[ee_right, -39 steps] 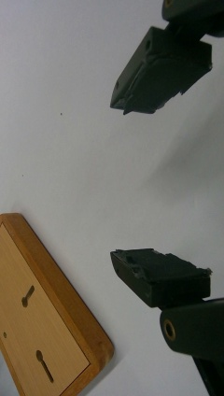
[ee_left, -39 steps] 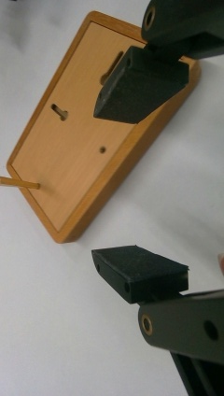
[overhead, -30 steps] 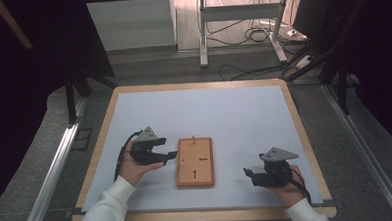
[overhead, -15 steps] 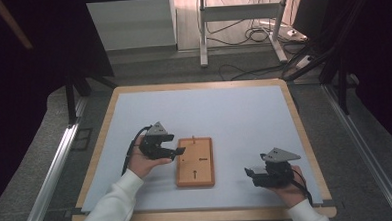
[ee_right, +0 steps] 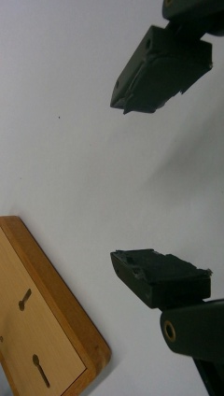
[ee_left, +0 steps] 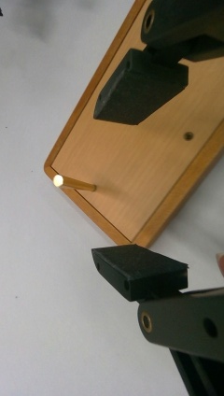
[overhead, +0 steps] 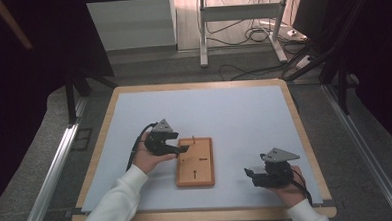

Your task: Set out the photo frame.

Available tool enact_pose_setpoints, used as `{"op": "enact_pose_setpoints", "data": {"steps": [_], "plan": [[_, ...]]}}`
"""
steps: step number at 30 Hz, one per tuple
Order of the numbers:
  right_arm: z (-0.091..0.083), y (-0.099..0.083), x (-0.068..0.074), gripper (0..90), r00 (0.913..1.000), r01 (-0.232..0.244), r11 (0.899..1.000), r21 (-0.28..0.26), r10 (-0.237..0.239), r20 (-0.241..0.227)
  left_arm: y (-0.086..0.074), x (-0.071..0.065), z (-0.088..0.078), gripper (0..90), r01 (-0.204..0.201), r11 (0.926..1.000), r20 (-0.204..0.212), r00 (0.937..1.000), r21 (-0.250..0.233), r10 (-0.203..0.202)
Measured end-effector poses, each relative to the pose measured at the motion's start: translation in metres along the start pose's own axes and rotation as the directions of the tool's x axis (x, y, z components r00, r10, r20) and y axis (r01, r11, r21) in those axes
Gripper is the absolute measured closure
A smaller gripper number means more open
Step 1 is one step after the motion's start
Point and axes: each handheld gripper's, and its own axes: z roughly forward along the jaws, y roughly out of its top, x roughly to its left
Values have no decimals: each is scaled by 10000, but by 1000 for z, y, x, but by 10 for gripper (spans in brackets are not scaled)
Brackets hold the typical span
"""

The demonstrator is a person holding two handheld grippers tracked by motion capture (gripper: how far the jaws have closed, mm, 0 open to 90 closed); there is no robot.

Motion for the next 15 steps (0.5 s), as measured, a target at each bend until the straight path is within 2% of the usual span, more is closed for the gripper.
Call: {"op": "enact_pose_setpoints", "data": {"steps": [5,10,15], "plan": [[0,0,0,221,10000,12,10000,23,-12,-12,10,-4,8,320,-351,9994,24,9994,-2,351],[1,-1,0,221,10000,7,10000,64,-7,-2,16,-8,20,358,-615,9979,58,9981,200,614],[0,-1,-1,221,10000,24,10000,58,-24,12,19,-8,28,403,-660,9974,108,9978,280,658]]}}
